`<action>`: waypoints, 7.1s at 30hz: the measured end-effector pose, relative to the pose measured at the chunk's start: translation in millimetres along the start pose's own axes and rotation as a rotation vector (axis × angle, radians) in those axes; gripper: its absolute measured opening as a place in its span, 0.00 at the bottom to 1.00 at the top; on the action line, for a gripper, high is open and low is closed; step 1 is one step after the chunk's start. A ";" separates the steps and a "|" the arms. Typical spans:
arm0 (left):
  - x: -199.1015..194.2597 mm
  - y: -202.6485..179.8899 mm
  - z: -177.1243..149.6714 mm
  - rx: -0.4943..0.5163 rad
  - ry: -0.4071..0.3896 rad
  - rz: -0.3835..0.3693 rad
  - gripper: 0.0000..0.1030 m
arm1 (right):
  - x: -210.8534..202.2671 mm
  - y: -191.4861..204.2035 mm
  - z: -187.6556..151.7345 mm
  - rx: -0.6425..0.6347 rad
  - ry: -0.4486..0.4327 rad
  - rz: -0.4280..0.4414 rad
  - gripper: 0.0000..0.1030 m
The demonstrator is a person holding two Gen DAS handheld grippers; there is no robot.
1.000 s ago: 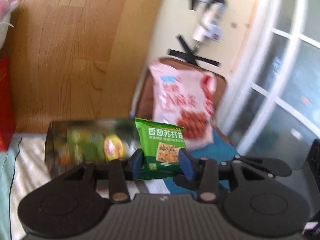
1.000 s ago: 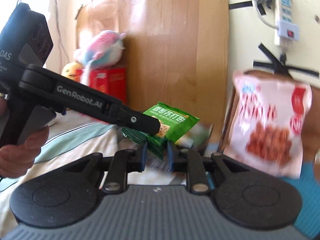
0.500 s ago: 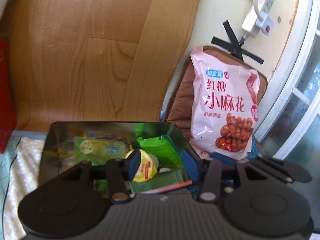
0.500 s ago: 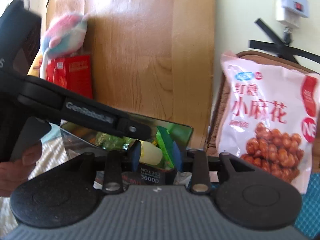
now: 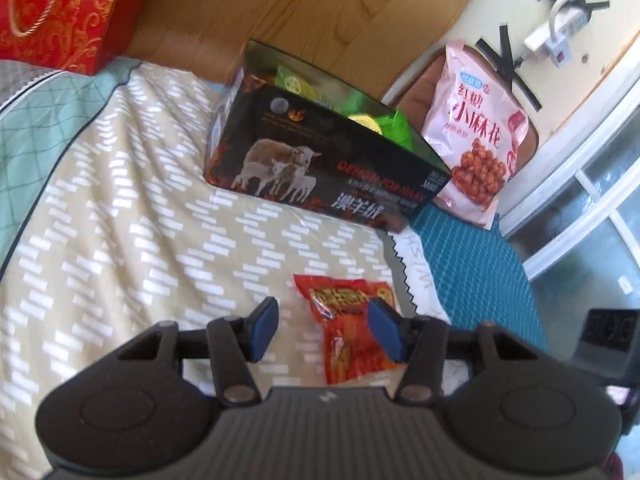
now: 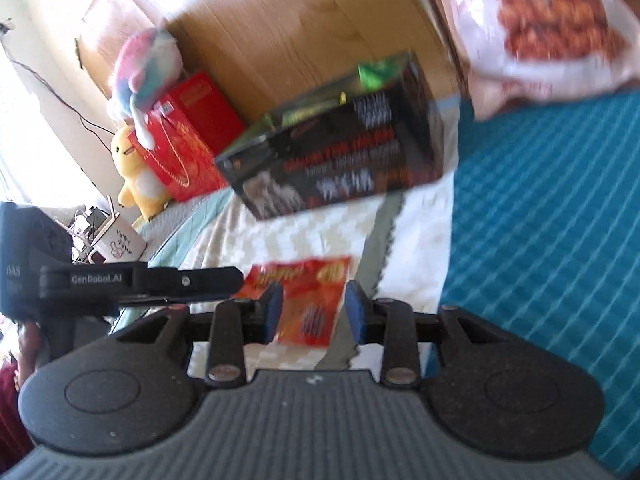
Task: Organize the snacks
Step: 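Withdraw the left gripper and move it down to the red spicy packet, then grasp the red spicy packet with the left gripper, then lift the red packet and carry it over the tin box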
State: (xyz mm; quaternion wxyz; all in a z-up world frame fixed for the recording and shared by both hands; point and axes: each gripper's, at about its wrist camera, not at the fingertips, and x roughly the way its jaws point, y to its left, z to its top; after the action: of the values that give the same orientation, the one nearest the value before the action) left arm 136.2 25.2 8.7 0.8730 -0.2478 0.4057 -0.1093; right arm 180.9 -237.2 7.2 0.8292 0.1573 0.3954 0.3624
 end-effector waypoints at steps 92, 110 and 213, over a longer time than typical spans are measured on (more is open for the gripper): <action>-34.8 -19.6 -57.1 0.143 -0.022 0.067 0.26 | -0.6 68.2 -73.6 -0.383 -0.106 -0.205 0.15; -35.1 -19.5 -57.0 0.143 -0.024 0.067 0.26 | -0.8 68.2 -73.7 -0.383 -0.106 -0.207 0.15; -10.1 -23.4 125.0 0.200 -0.163 0.011 0.01 | 65.7 67.6 94.5 -0.231 -0.175 0.082 0.17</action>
State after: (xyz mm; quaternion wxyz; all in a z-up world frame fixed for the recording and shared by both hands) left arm 225.3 52.1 96.0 0.9240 -0.1652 0.3217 -0.1240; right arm 249.3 -140.7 68.9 0.8576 0.1078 0.2702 0.4241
